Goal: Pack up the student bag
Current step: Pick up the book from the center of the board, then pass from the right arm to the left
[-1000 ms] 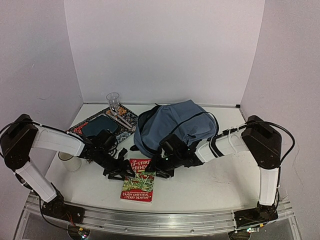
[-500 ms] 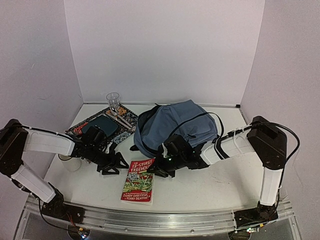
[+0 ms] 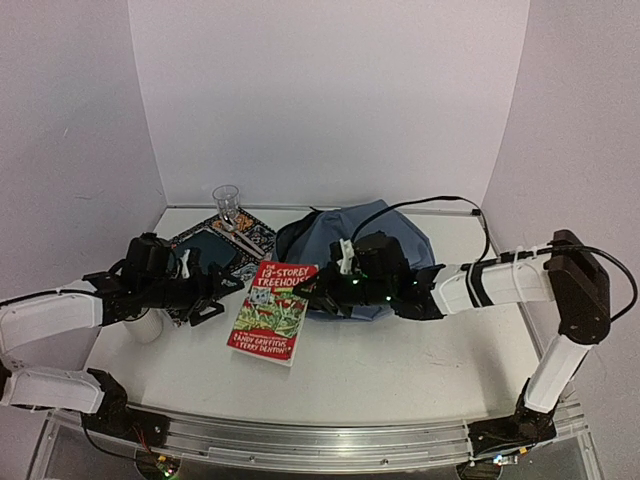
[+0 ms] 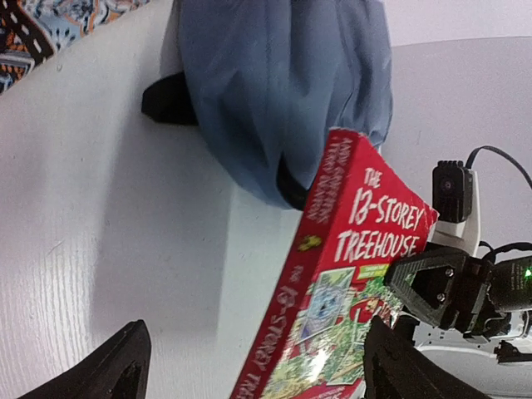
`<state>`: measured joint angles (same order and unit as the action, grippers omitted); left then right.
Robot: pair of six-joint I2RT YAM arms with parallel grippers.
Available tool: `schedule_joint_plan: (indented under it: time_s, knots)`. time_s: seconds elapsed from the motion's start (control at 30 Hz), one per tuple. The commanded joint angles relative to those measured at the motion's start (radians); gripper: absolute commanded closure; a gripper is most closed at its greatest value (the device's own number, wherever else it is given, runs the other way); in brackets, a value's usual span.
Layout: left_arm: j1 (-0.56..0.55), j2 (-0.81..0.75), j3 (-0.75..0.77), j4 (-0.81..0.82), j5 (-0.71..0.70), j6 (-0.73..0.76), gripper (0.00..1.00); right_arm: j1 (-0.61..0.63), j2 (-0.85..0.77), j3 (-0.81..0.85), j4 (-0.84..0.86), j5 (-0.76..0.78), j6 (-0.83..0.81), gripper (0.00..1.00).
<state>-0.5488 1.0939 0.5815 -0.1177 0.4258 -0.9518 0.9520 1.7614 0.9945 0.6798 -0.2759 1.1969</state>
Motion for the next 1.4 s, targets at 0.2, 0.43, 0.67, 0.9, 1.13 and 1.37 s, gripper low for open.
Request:
schedule_joint_plan:
  time_s: [0.2, 0.43, 0.67, 0.9, 1.13, 1.37]
  knots:
    - [0.006, -0.19, -0.034, 0.275, -0.134, -0.194, 0.01, -0.032, -0.135, 0.075, 0.268, 0.172, 0.033, 0.98]
    - [0.003, -0.151, 0.006, 0.338, -0.126, -0.211, 0.01, -0.05, -0.111, 0.13, 0.378, 0.214, 0.064, 0.97]
    - [-0.012, -0.086, -0.006, 0.527, -0.118, -0.27, 0.02, -0.062, -0.048, 0.225, 0.434, 0.183, 0.101, 0.97]
    - [-0.053, 0.002, 0.031, 0.744, -0.12, -0.287, 0.11, -0.064, -0.016, 0.236, 0.465, 0.184, 0.134, 0.96]
    - [-0.08, 0.055, 0.039, 0.845, -0.149, -0.308, 0.44, -0.072, 0.016, 0.246, 0.472, 0.159, 0.132, 0.91]
    - [-0.068, 0.008, -0.002, 0.848, -0.241, -0.288, 0.8, -0.105, 0.014, 0.175, 0.462, 0.123, 0.076, 0.57]
